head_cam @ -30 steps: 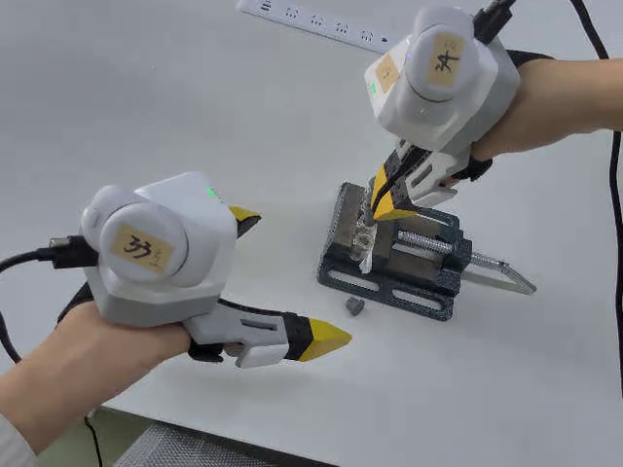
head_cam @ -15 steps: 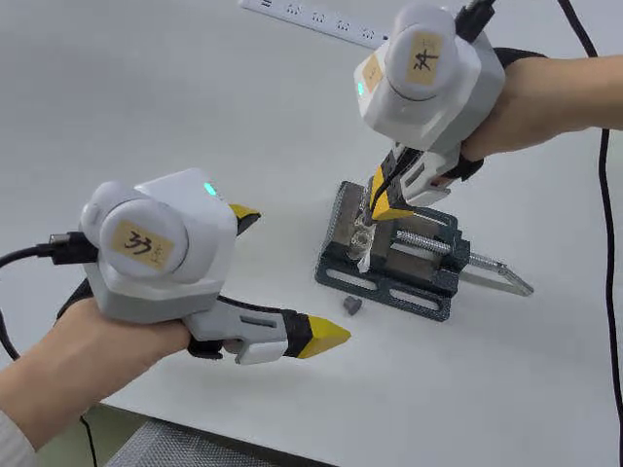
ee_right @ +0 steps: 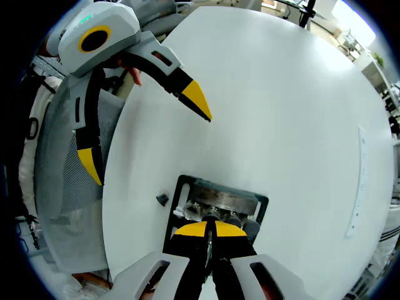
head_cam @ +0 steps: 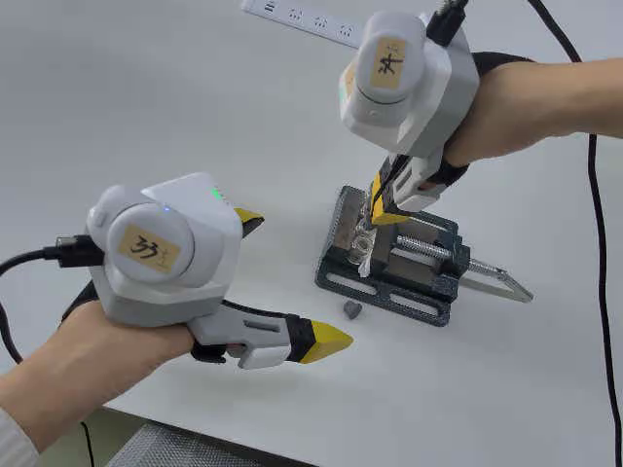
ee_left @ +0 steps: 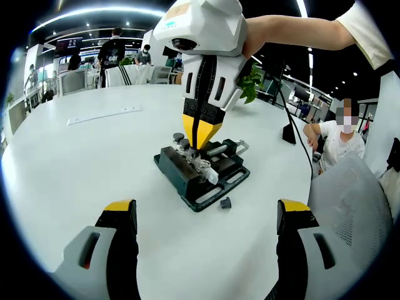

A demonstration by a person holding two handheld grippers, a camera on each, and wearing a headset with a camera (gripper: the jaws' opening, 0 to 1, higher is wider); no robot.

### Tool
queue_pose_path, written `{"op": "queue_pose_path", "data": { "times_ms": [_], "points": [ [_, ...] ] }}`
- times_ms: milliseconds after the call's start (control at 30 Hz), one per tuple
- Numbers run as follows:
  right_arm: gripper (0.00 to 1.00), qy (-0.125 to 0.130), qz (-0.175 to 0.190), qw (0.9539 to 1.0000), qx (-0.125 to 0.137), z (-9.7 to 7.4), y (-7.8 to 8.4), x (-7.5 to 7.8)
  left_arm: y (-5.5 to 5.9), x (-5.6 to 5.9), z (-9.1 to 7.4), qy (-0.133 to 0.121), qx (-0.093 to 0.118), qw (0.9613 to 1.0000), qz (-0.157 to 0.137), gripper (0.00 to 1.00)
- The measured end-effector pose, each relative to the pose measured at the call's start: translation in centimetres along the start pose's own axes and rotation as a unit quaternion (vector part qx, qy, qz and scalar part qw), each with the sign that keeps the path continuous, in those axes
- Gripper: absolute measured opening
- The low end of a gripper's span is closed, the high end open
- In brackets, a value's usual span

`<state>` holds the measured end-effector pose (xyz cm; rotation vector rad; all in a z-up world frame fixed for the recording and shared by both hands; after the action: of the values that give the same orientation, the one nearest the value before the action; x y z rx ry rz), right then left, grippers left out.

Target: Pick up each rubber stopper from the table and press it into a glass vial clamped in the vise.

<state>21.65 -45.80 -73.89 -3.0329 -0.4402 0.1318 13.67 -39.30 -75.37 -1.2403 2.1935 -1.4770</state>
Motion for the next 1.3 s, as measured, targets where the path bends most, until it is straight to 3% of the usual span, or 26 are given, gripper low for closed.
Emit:
{"op": "queue_pose_path", "data": {
  "times_ms": [300,567,967,1300],
  "points": [
    [0.00,0.008,-0.001,0.9999,-0.011,0.08,0.07,-0.02,-0.15,-0.02,-0.05,0.000,0.003,1.0000,0.001,0.91],
    [0.00,0.000,-0.001,0.9997,0.024,-0.08,0.40,0.10,-0.17,-0.03,-0.26,0.000,0.000,1.0000,0.003,0.91],
    [0.00,-0.012,-0.015,0.9992,0.034,-0.10,0.03,0.17,-0.18,-0.26,-0.19,-0.002,0.000,1.0000,0.003,0.91],
    [0.00,-0.019,-0.002,0.9991,0.039,-0.05,0.11,0.22,0.07,-0.25,-0.17,-0.002,-0.002,1.0000,0.001,0.91]
  ]
}}
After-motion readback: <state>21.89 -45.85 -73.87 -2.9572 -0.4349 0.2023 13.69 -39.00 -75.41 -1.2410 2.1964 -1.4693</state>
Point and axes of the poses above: the centre of the closed fingertips' face, and the gripper's own axes: z roughly forward along the fingers, x roughly to its right, y roughly out of its underside, the point moved 3 cm from there along -z, roughly backward along the fingers, and after that the axes turned 2 degrees about -z, right-handed, at the moved point
